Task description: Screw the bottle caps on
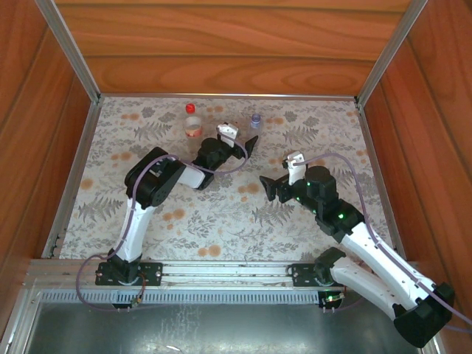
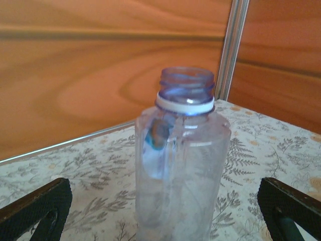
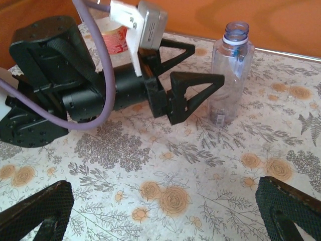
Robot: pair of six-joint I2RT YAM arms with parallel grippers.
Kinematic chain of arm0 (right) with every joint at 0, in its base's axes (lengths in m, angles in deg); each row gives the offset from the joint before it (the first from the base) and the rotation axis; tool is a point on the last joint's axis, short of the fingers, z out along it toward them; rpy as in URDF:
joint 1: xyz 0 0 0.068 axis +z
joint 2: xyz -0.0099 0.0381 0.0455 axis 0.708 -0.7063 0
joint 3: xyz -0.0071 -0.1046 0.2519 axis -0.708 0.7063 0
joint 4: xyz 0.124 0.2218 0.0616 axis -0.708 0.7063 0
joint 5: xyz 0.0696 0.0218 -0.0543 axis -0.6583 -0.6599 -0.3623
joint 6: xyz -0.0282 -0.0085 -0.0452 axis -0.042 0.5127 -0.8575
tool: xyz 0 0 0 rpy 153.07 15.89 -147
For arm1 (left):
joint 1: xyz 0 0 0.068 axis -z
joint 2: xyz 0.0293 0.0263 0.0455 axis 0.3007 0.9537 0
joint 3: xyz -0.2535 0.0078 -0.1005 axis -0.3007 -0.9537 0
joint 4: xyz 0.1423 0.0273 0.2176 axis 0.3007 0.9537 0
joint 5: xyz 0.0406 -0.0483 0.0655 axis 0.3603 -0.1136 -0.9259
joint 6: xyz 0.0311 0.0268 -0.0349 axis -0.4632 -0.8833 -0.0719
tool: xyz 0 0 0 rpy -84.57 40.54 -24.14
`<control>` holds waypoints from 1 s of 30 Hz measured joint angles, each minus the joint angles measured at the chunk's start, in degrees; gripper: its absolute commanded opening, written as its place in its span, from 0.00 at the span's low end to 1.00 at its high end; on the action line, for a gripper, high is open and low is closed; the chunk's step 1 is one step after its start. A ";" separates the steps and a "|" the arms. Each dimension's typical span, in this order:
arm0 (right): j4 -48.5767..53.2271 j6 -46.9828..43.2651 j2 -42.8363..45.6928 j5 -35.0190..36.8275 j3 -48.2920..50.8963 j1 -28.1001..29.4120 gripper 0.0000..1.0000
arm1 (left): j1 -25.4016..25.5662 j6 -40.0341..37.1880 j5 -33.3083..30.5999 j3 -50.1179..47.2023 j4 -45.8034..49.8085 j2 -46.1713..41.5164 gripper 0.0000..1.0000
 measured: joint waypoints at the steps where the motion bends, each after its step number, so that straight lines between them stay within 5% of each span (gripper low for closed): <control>1: 0.22 -0.09 0.07 0.04 0.15 -0.04 1.00 | 0.04 0.09 0.20 0.74 0.35 0.24 1.00; 15: 0.39 -0.24 1.01 0.02 0.24 -1.22 1.00 | 0.42 0.46 2.67 10.38 8.26 4.35 0.90; 30: 0.55 -0.81 2.56 0.04 1.16 -2.29 1.00 | 0.42 -0.35 3.19 13.18 11.74 5.42 0.61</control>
